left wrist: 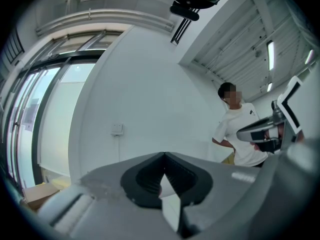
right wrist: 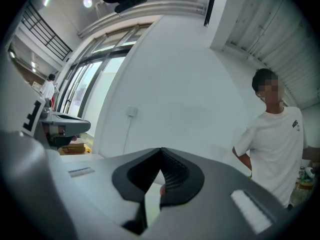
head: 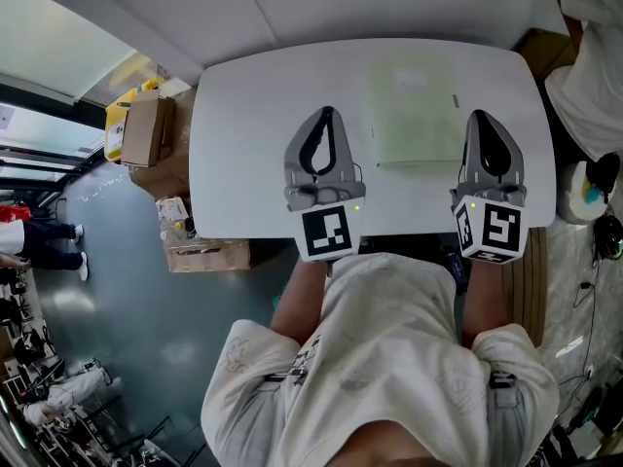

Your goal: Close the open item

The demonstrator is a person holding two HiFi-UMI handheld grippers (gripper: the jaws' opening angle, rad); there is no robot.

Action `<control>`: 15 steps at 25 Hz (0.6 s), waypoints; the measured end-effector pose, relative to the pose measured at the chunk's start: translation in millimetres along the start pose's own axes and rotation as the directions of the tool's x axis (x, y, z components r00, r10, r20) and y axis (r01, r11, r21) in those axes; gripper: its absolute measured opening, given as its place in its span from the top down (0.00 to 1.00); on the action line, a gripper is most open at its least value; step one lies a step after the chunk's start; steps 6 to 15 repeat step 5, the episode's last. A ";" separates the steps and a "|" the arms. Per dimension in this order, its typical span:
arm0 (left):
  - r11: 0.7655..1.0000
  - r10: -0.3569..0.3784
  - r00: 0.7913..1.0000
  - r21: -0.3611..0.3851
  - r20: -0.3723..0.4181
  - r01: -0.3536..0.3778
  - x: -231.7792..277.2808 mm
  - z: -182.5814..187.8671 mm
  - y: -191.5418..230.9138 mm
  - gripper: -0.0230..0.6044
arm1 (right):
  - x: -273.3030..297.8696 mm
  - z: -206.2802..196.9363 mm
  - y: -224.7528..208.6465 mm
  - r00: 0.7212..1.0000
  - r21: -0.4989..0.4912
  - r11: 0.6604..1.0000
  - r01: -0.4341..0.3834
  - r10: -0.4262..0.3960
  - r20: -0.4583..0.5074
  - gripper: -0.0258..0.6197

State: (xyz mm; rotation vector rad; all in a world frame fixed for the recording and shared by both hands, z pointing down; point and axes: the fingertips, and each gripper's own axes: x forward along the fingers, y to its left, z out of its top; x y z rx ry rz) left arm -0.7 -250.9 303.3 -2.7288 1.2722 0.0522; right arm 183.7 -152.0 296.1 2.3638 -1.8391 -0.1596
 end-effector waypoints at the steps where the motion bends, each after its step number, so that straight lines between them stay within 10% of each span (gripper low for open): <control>1: 1.000 0.001 1.000 0.000 0.002 -0.001 -0.5 0.9 0.5 0.96 | 0.0 0.6 0.3 1.000 -0.002 1.000 -0.001 0.001 0.001 0.96; 15: 1.000 0.004 1.000 0.006 0.003 -0.004 -0.2 2.6 2.5 0.96 | 1.3 2.5 0.8 1.000 -0.008 1.000 -0.004 0.004 0.004 0.96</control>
